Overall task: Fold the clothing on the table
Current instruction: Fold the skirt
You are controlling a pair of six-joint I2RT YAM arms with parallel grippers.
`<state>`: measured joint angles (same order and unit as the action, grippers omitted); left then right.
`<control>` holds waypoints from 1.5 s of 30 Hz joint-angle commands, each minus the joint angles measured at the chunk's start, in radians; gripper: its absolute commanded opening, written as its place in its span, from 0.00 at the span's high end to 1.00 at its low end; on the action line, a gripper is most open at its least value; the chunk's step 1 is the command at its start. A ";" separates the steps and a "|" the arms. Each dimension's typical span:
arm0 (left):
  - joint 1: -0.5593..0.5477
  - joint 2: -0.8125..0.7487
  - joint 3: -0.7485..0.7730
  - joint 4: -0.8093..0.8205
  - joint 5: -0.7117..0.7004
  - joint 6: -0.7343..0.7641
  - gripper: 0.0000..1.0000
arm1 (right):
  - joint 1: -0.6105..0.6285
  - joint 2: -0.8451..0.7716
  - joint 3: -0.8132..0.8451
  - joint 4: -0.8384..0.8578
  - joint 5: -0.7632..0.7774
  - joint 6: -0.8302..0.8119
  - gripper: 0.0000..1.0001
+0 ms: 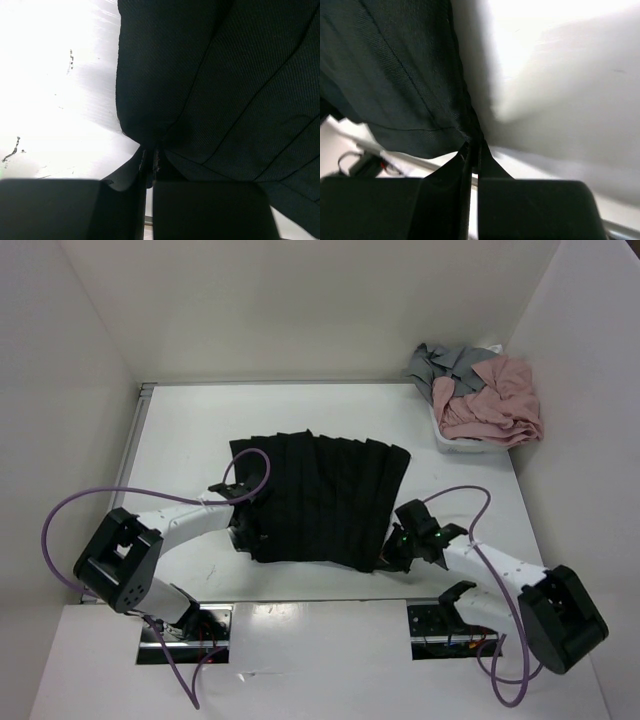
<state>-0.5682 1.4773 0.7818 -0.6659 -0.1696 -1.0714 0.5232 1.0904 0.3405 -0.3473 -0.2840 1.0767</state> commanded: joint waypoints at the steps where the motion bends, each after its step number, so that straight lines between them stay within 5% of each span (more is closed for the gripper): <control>1: -0.006 0.035 -0.004 0.069 0.031 0.014 1.00 | 0.009 -0.129 0.089 -0.160 0.172 0.002 1.00; 8: 0.007 -0.110 0.005 0.051 0.116 0.024 1.00 | 0.009 -0.349 0.170 -0.341 0.190 0.133 1.00; 16: 0.062 -0.276 0.057 -0.053 0.114 0.013 1.00 | 0.000 -0.425 0.180 -0.406 0.169 0.166 1.00; 27: 0.198 -0.327 0.033 0.012 0.228 0.004 1.00 | -0.123 -0.267 0.290 -0.337 0.178 0.075 1.00; 45: 0.248 -0.120 0.183 0.147 0.208 0.031 1.00 | -0.261 0.032 0.482 -0.171 0.169 -0.057 1.00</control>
<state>-0.3336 1.3514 0.9066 -0.5514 0.0570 -1.0508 0.2848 1.1149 0.7479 -0.5842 -0.1375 1.0542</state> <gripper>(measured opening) 0.035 0.029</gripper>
